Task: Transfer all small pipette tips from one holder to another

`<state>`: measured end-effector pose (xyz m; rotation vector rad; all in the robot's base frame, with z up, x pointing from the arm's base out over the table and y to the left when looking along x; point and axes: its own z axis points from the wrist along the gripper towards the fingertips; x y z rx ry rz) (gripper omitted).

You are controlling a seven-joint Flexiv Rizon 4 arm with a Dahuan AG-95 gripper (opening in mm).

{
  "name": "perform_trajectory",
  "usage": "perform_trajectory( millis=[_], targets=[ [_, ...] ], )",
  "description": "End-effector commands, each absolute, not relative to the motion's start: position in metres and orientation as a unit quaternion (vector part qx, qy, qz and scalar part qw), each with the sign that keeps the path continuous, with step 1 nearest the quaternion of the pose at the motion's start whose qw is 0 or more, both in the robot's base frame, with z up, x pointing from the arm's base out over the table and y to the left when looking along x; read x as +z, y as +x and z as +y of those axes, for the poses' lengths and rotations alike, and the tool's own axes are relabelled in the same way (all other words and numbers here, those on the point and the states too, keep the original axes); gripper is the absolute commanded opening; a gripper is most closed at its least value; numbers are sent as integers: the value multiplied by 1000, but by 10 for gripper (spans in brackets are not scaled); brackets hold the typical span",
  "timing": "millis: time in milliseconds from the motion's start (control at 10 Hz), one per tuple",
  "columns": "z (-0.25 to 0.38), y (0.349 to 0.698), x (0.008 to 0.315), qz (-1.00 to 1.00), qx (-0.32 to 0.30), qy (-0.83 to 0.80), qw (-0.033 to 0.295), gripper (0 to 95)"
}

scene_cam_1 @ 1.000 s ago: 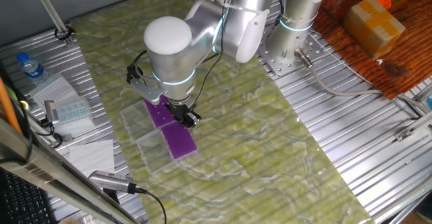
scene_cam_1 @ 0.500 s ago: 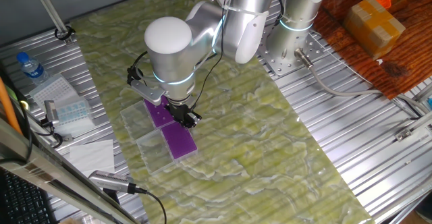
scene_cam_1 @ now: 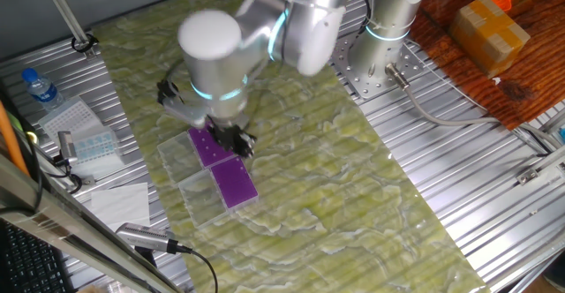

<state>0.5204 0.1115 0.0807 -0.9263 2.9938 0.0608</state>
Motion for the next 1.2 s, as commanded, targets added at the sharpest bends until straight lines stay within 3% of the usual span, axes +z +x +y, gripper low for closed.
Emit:
perform_trajectory(
  millis=[100, 700, 1200],
  targets=[
    [66, 521, 96, 941, 18, -339, -1, 190],
    [43, 547, 81, 940, 12, -342, 3, 190],
    [42, 548, 67, 938, 8, -345, 9, 190]
  ],
)
